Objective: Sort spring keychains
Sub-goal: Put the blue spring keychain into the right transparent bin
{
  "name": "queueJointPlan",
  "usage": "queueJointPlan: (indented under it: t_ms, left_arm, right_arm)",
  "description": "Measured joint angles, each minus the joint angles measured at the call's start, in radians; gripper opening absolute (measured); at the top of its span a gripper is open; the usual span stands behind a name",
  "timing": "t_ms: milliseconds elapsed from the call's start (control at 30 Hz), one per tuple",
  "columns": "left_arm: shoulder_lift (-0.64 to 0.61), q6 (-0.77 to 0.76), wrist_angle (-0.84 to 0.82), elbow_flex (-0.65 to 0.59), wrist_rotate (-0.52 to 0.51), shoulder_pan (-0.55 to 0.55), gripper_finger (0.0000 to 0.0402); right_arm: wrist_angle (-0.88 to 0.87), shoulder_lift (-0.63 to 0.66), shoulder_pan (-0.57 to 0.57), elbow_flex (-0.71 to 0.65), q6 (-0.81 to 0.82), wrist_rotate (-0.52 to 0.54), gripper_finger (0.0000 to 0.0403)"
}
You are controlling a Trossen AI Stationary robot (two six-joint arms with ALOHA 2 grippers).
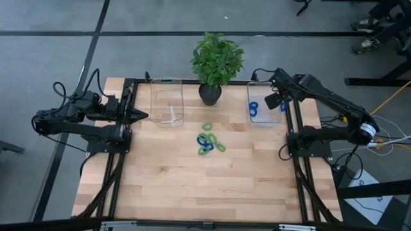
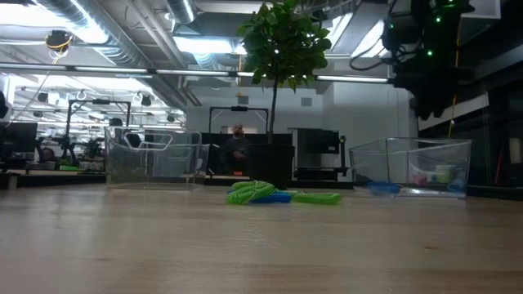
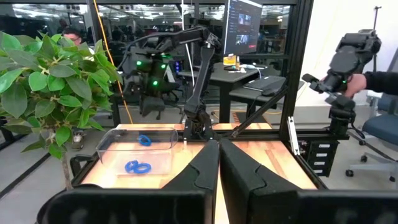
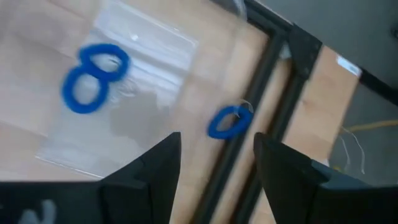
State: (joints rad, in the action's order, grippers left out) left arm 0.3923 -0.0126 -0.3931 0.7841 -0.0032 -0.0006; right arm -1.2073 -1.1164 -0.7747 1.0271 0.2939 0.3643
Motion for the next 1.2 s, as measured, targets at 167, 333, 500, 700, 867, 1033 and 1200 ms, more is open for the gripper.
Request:
queueJointPlan:
  t_ms: [167,333,500,700,867,1033,1200]
  left_arm:
    - [0.000,0.000,0.000,0.000,0.000,0.000,0.0011]
    - [0.000,0.000,0.000,0.000,0.000,0.000,0.0008]
    - [0.000,0.000,0.000,0.000,0.000,0.000,0.0013]
    - [0.000,0.000,0.000,0.000,0.000,0.000,0.0008]
    - [0.000,0.000,0.000,0.000,0.000,0.000,0.0011]
    - [0.000,0.000,0.000,0.000,0.000,0.000,0.0011]
    - [0.000,0.000,0.000,0.000,0.000,0.000,0.0008]
  right_arm:
    - [-0.036,0.000,-0.104,0.000,-0.054,-0.004,0.0201]
    - [-0.036,0.005,-0.126,0.005,-0.068,-0.037,0.0201]
    - [-0.036,0.005,-0.125,0.005,-0.060,-0.046,0.0201]
    - [-0.048,0.005,-0.154,0.001,-0.022,-0.078,0.0193]
    - [-0.096,0.005,-0.176,-0.013,0.051,-0.074,0.0168]
    - [-0.108,0.005,-0.196,-0.047,0.176,-0.072,0.0154]
    - [-0.088,0.005,-0.196,-0.102,0.367,-0.081,0.0153]
